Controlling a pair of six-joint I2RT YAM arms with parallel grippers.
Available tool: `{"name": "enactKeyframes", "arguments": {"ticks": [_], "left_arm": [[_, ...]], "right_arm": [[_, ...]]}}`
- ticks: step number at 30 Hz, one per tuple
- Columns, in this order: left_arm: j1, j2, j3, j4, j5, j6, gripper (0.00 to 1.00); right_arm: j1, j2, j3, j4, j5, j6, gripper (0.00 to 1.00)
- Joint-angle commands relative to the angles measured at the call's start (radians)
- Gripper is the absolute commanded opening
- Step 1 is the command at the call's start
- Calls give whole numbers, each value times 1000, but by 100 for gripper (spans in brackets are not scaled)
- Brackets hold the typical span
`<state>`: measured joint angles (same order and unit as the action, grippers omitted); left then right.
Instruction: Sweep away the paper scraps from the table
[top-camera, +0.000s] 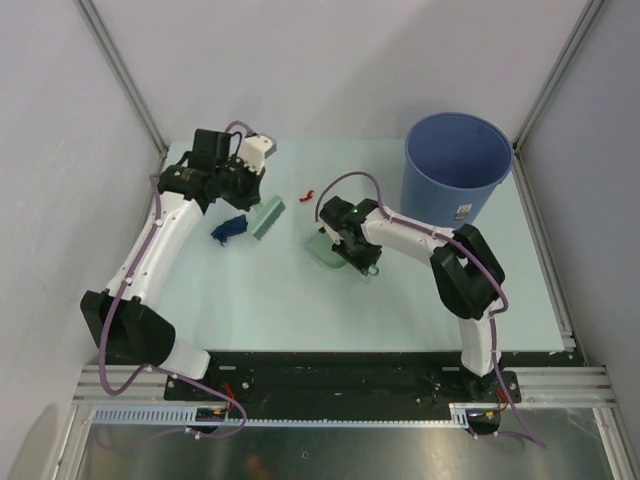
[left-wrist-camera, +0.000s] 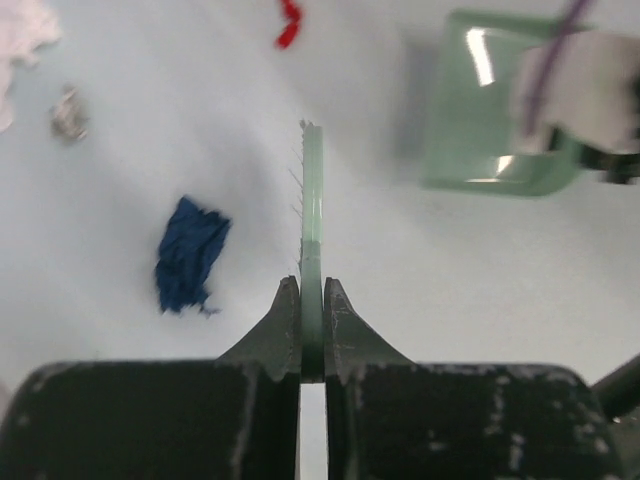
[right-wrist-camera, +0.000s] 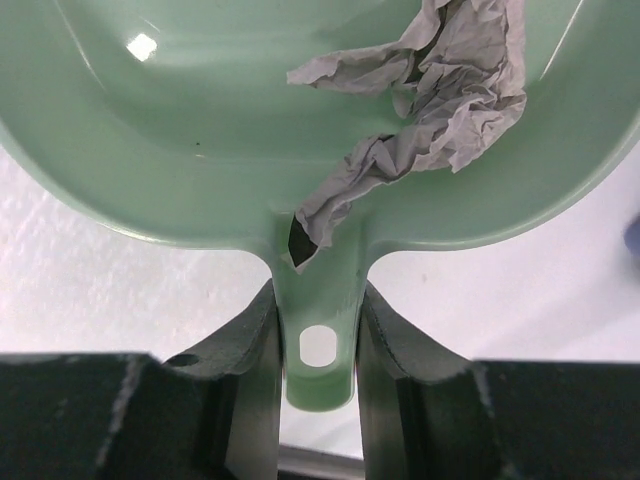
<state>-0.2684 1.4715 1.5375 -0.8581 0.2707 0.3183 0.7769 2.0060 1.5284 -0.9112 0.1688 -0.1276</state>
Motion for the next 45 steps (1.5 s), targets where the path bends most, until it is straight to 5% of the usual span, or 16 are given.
{"name": "enactKeyframes", "arguments": {"ticks": [1,5,11,15,18,22,28,32,36,45], "left_arm": [[60,-13,23,-1,-114,48,0],[64,-11,-7,1,-110,57,0],[63,-16,-34,1,-85,59,0],[63,-25,-59,1,-62,56,0],[63,-31,-68,1,-61,57,0],[63,-46,-82,1,-51,62,0],[63,-62,-96,1,-45,73,0],[63,-68,-96,1,-39,71,0],[63,-76,-103,-1,-39,79,0],[61,-63,-97,-1,-28,79,0]], "right_arm": [[-1,-159,114,-158,61,-3,0],[-2,-226,249,-329,116,-26,0],[-79,-301,439,-439,428,-81,0],[-171,-370,438,-338,692,-156,0],[-258,-470,280,-62,823,-392,0],[-373,-597,19,472,795,-863,0],[-459,-696,-227,970,671,-1312,0],[-493,-728,-339,1075,536,-1681,0],[-536,-768,-418,1173,446,-1875,0],[-564,-831,-439,1069,373,-1954,0]]}}
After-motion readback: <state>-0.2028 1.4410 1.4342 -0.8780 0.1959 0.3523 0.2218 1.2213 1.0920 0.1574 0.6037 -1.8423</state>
